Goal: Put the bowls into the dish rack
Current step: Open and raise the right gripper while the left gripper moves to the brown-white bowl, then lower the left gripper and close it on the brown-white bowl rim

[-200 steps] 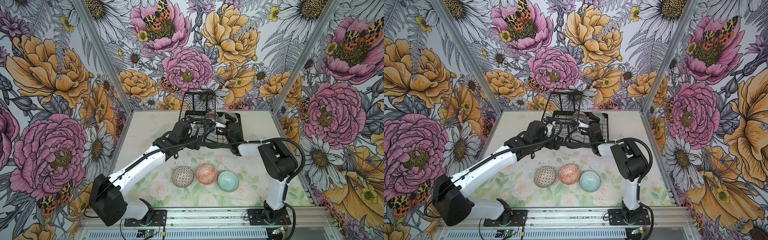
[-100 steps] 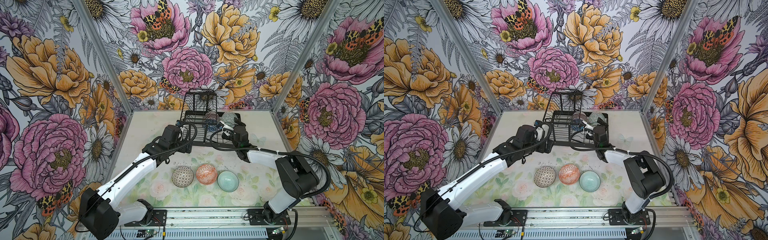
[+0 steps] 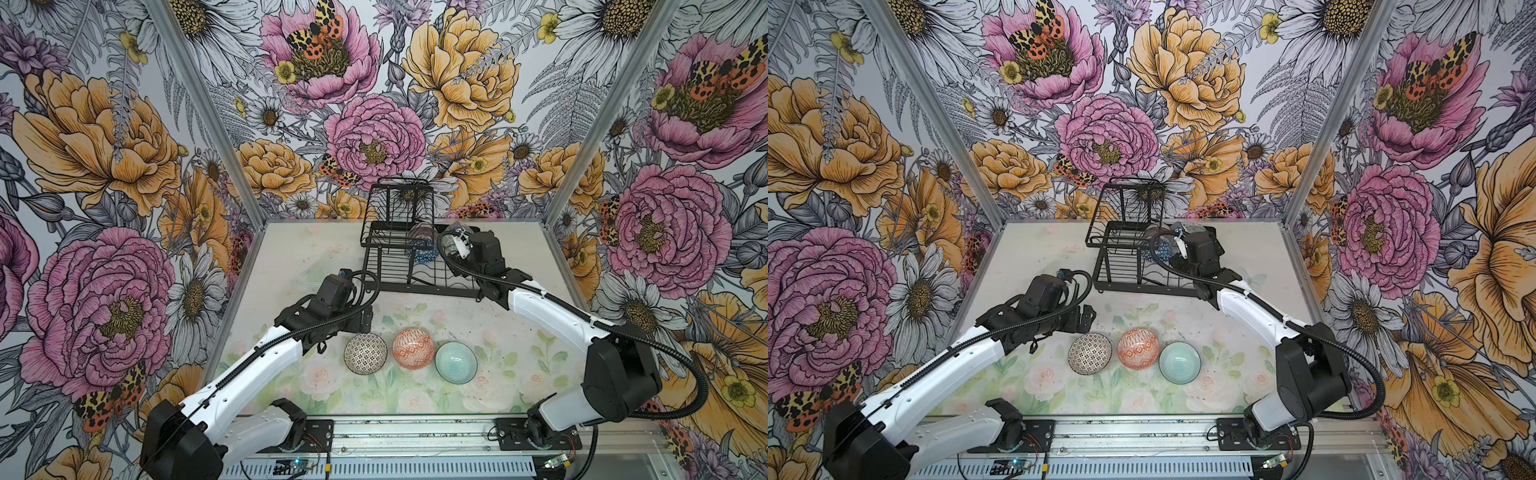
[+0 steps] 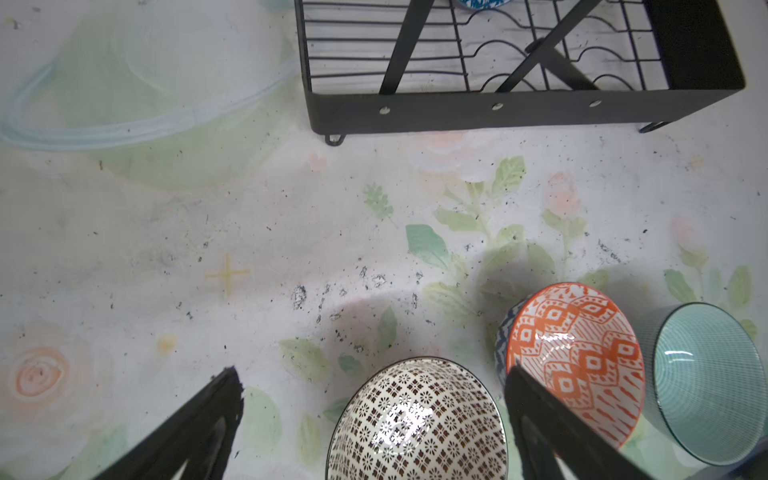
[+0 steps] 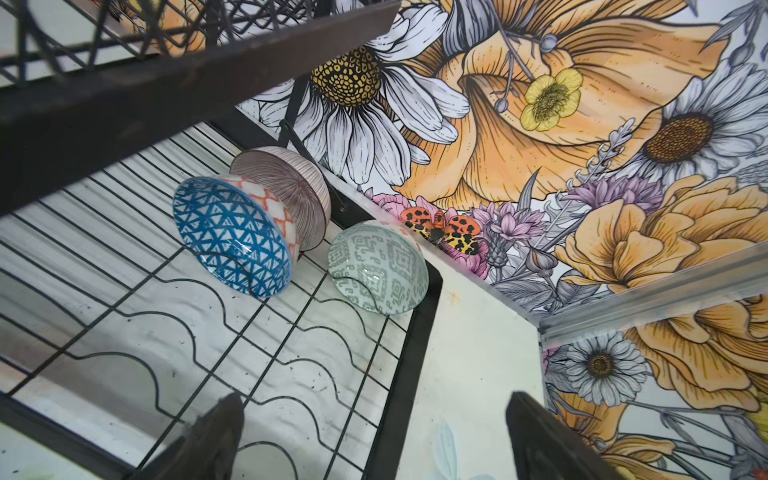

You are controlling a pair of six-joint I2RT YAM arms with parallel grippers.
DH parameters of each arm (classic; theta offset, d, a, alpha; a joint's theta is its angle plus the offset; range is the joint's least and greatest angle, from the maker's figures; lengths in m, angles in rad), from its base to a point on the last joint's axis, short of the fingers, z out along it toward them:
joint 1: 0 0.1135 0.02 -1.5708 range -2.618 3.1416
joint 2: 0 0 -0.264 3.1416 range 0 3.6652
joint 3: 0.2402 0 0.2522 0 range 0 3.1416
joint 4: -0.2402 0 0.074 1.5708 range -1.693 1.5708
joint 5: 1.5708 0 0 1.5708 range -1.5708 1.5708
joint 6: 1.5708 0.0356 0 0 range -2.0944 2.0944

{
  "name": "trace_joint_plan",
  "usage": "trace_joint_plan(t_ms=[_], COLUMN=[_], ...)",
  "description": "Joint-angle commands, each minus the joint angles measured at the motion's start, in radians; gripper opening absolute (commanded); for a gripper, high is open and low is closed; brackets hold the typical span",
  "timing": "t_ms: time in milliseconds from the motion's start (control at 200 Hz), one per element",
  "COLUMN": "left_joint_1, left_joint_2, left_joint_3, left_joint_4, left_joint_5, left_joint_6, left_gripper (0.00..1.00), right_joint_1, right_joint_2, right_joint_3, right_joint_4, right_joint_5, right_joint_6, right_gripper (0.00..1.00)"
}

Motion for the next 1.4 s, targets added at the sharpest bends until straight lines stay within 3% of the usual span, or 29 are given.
trace_joint_plan(t_ms=[0,305,620,911,1396], left_joint_1=[0.009,-0.01,-0.017,-0.026,-0.055], left_joint_2=[-0.027,0.008,-0.049,-0.006,0.13], left_joint_3=[-0.041,-0.071,-0.165,-0.2,-0.198], left_joint_4=[-0.026,-0.026,-0.025,0.013,0.091], left_joint_5=[0.026,0.005,-0.038,-0.032,-0.007], left_joint_6=[-0.06,-0.155,-0.287,-0.309,-0.29], left_gripper=[0.99,0.99,0.99,0.98,0.82], right_joint_1=[-0.002,-0.065,-0.099,-0.102,-0.107], right_joint_2=[-0.009,0.011,0.031,0.069,0.066], right_joint_3=[0.068,0.115,0.123,0.134,0.131], right_joint_4=[-0.182,-0.29,-0.288,-0.287,-0.289], right_joint_5=[-0.073,-0.187,-0.222,-0.24,-0.24], right_joint_6=[0.15,0.284,0.292,0.297,0.295], right_gripper=[1.0,0.99,0.99,0.99,0.99])
